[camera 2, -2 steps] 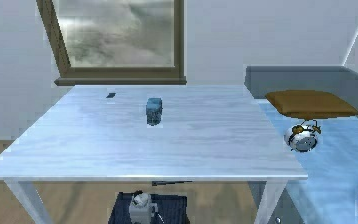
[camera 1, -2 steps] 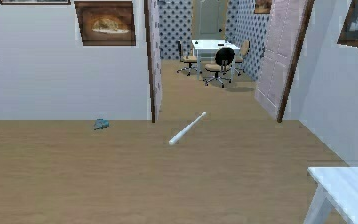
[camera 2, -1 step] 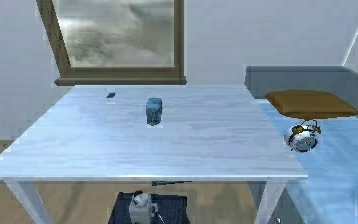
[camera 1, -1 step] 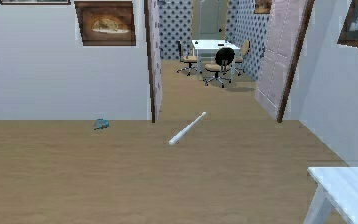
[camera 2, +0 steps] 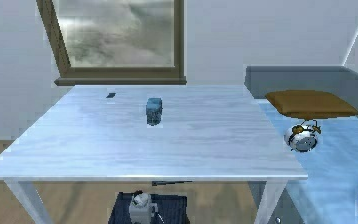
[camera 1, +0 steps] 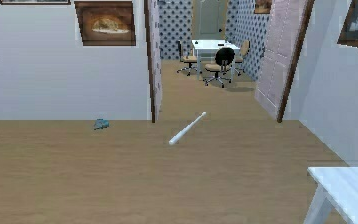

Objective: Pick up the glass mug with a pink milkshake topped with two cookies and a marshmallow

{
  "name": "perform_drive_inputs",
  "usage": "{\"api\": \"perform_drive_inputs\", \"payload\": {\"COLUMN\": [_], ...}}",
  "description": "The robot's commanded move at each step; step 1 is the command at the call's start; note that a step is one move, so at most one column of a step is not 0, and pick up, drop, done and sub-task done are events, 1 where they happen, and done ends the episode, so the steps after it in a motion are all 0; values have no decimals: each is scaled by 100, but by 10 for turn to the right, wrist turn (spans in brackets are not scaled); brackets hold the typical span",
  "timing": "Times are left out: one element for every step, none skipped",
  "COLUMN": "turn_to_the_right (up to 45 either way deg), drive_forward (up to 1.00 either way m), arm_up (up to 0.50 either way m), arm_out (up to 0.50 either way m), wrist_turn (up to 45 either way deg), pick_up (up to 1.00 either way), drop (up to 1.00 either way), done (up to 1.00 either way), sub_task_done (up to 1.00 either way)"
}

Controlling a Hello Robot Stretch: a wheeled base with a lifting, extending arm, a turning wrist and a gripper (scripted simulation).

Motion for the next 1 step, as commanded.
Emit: {"api": "perform_drive_inputs", "payload": {"turn_to_the_right": [0], "drive_forward": [0], "arm_up": [0], "arm_out": [0], "wrist_turn": [0], "pick_up": [0], "drop": [0], "done": [100], "sub_task_done": [0]}}
